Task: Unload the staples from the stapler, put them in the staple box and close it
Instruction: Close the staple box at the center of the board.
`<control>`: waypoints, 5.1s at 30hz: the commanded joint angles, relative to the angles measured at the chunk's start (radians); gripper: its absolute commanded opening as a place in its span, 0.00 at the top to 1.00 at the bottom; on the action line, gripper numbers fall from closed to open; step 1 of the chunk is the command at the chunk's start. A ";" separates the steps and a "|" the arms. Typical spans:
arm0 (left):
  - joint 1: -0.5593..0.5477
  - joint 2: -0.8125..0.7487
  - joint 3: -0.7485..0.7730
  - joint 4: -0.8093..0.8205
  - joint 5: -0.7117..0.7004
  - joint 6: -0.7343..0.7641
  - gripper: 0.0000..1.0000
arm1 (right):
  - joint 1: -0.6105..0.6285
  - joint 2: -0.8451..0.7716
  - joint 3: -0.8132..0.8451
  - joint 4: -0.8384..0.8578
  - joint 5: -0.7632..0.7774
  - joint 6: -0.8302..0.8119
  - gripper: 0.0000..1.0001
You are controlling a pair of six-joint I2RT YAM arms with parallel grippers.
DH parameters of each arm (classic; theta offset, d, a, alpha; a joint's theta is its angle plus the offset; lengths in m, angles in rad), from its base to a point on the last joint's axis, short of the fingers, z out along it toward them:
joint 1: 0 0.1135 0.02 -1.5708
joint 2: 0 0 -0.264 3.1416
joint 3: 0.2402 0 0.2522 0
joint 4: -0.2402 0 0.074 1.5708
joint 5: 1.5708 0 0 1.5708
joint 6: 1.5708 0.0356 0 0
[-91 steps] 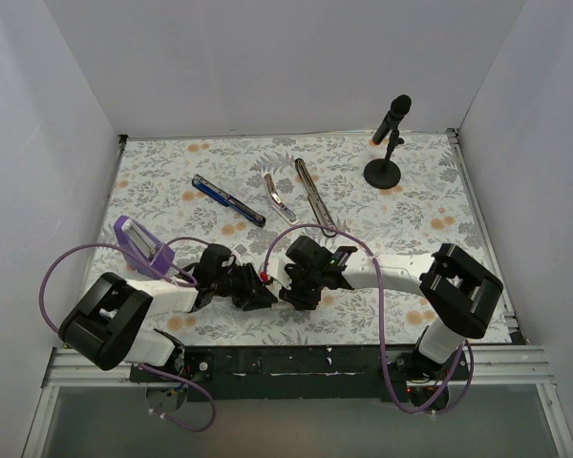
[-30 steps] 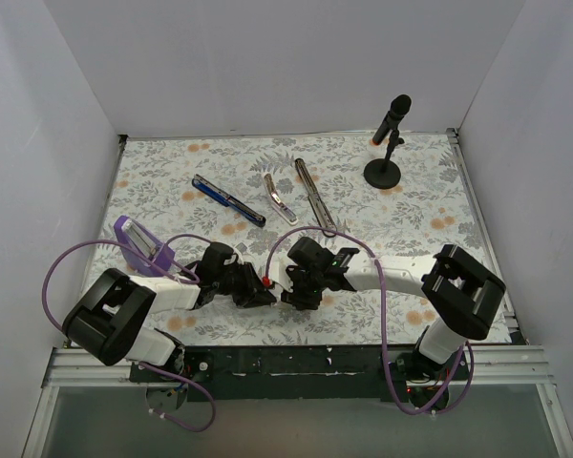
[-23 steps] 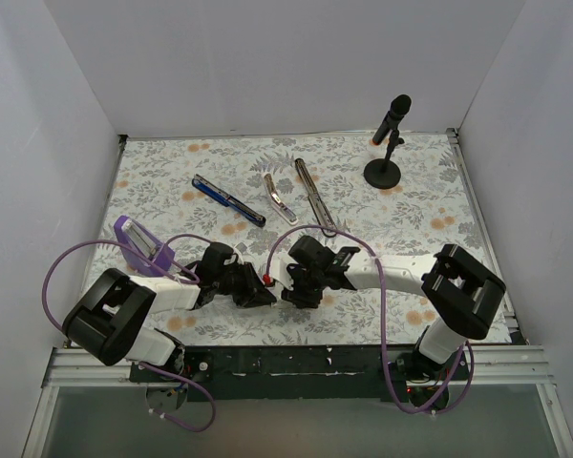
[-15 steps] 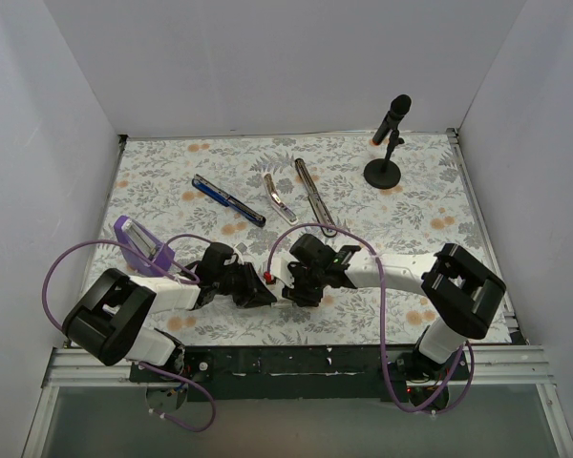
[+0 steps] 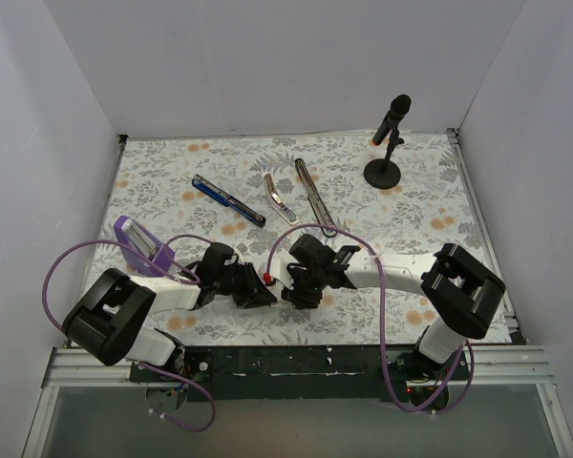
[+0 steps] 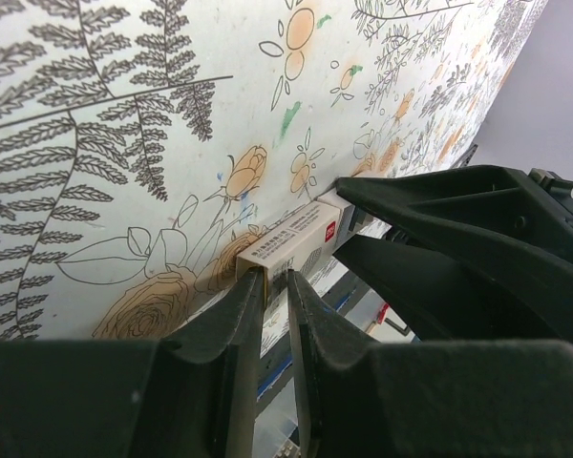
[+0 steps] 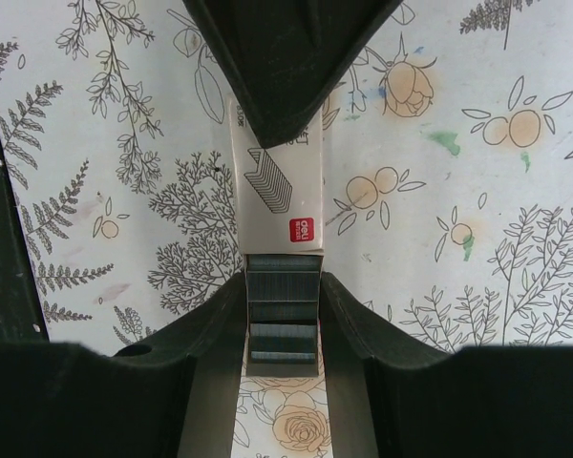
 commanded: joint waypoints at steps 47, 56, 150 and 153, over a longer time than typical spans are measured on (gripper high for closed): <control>-0.020 -0.184 0.097 -0.306 -0.168 0.025 0.36 | 0.010 0.040 0.041 0.021 -0.029 -0.025 0.59; -0.017 -0.307 0.098 -0.269 -0.143 -0.051 0.52 | 0.010 0.037 0.021 0.067 -0.040 -0.017 0.59; -0.167 -0.057 0.299 -0.475 -0.045 1.830 0.23 | -0.238 -0.121 -0.135 0.176 -0.098 0.239 0.58; -0.170 -0.046 0.290 -0.445 -0.051 1.824 0.25 | -0.238 -0.122 -0.137 0.179 -0.101 0.240 0.58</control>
